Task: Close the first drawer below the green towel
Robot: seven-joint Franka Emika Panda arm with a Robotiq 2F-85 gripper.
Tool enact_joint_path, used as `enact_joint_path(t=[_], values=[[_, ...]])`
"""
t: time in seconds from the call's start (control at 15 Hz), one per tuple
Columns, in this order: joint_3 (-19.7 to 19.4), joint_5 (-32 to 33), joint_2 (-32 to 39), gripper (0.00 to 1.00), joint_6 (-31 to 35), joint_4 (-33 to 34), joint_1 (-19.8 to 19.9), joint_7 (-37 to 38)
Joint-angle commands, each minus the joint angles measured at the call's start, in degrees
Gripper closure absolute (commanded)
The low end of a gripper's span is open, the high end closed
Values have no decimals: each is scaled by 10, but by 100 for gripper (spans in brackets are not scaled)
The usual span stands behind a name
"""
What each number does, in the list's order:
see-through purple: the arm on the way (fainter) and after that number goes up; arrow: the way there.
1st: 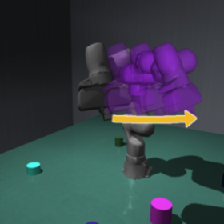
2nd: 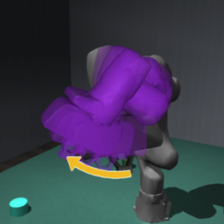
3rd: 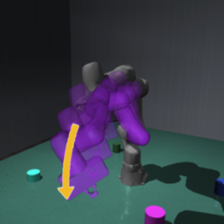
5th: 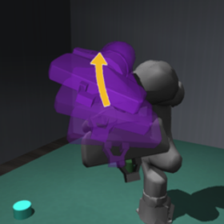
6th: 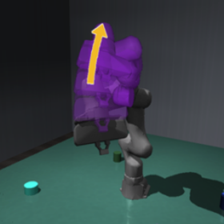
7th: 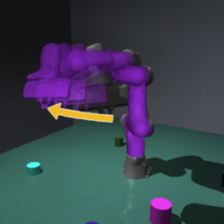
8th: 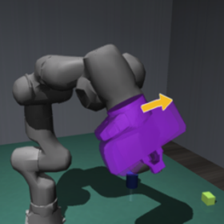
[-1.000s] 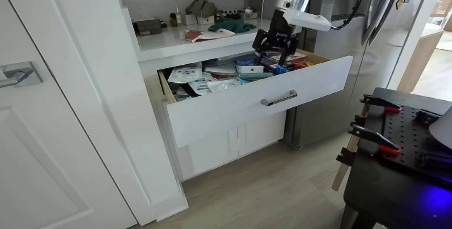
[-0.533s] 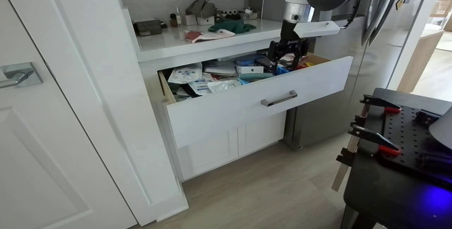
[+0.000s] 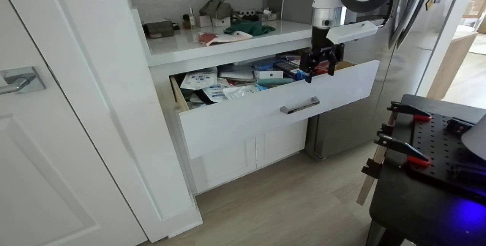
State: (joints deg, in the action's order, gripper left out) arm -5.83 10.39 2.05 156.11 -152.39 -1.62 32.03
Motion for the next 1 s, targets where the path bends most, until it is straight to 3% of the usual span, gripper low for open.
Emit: enact_joint_path(t=[0.0, 0.13, 0.2, 0.33, 0.87, 0.93], values=[[16, -11, -43, 0, -20, -35, 7, -6], [20, -14, -39, 0, -13, -39, 11, -2], [21, -19, -36, 25, -7, -40, 12, -4], [24, -48, -27, 34, 11, -40, 12, -22], [42, -192, 9, 96, 72, -14, 8, -103], [44, -204, 15, 98, 80, -10, 8, -111]])
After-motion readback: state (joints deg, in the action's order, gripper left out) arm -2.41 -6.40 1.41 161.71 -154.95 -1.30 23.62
